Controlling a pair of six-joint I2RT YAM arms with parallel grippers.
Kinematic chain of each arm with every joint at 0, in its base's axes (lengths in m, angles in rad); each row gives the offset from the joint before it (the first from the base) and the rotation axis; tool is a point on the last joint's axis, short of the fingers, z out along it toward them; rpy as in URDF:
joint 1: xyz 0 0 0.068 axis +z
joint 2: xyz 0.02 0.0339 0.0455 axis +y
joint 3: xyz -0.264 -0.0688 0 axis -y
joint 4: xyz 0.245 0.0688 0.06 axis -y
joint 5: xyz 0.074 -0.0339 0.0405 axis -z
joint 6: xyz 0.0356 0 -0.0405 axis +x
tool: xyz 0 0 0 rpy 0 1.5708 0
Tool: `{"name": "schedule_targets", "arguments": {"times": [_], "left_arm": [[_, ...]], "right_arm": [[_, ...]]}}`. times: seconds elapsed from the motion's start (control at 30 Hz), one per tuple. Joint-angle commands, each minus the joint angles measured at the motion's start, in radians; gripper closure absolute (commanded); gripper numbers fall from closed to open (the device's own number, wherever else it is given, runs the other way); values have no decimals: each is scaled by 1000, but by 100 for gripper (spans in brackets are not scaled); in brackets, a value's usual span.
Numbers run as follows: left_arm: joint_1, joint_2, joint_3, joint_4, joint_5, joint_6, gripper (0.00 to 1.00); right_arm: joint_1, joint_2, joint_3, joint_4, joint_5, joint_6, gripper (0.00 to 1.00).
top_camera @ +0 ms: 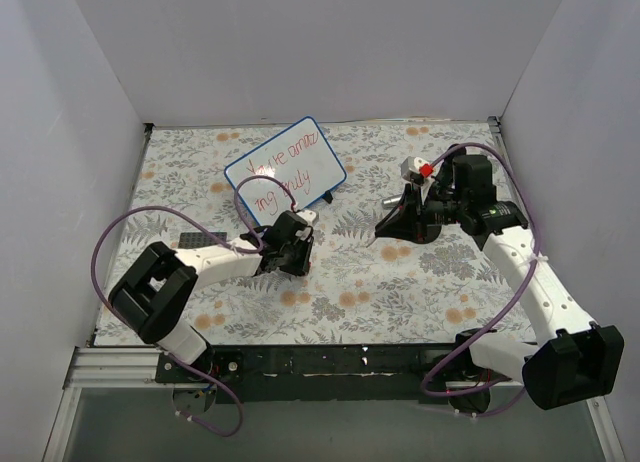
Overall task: Write a sentence on the whiteboard
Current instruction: Move the pen cap to the center of the board.
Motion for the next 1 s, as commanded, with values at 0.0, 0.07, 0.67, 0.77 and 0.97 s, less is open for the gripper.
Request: {"name": "schedule_targets", "arguments": {"times": [0.0,0.07,0.67,0.77,0.97], "left_arm": [[-35,-57,-78,35,-62,-17,95],[-38,-68,-85,49,-63,-22,95],[-50,-86,-98,29,-99,-118,73],[-50,-103,-84,-4,-143,-134,68],[-50,-247,-93,-11,-230,-152,55]], "right_arm": [[13,15,0,65,32,32,99],[19,29,-3,71,31,40,99],[47,76,-15,94,35,63,99],[45,67,-14,79,37,50,99],[45,44,-11,51,17,11,99]]}}
